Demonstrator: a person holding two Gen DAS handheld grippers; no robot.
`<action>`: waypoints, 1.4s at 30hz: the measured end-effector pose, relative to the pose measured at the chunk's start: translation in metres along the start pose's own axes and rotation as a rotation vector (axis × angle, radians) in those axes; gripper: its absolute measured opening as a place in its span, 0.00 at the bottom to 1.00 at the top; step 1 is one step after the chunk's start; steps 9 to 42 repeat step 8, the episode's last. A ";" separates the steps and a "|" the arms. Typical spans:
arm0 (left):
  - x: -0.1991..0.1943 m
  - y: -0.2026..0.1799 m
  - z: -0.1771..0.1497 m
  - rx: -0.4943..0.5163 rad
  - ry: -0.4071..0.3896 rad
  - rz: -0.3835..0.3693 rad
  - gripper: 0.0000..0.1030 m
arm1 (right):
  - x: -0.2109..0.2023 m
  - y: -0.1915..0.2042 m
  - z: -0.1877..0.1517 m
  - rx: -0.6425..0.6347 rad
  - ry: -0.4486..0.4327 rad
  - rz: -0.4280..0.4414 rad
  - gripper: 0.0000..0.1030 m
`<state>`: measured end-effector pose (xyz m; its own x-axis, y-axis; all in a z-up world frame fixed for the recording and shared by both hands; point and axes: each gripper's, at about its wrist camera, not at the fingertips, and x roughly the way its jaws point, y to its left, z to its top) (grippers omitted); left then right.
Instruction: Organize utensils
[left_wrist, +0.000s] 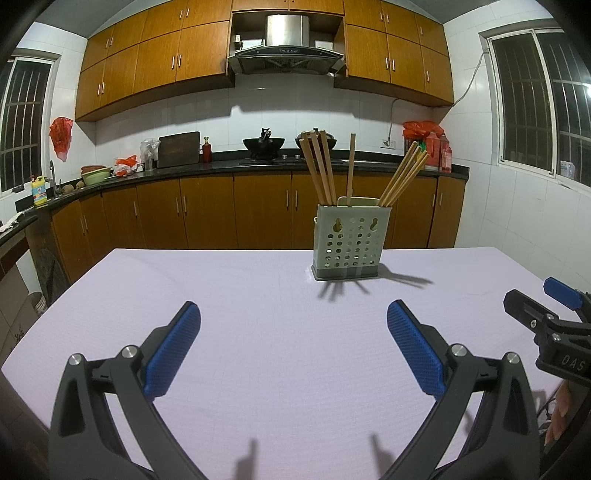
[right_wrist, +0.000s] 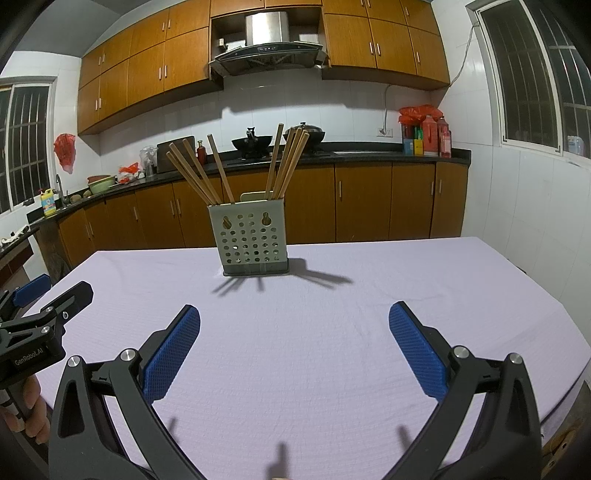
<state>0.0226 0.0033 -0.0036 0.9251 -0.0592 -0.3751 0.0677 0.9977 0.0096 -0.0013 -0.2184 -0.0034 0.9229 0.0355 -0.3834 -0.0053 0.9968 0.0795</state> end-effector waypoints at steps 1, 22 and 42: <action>0.001 0.000 -0.001 0.000 0.001 0.001 0.96 | 0.000 0.001 0.000 0.001 0.000 0.000 0.98; 0.002 -0.001 -0.001 0.001 0.003 0.001 0.96 | -0.001 0.001 0.000 0.000 0.000 0.001 0.98; 0.002 -0.001 -0.001 0.001 0.003 0.001 0.96 | -0.001 0.001 0.000 0.000 0.000 0.001 0.98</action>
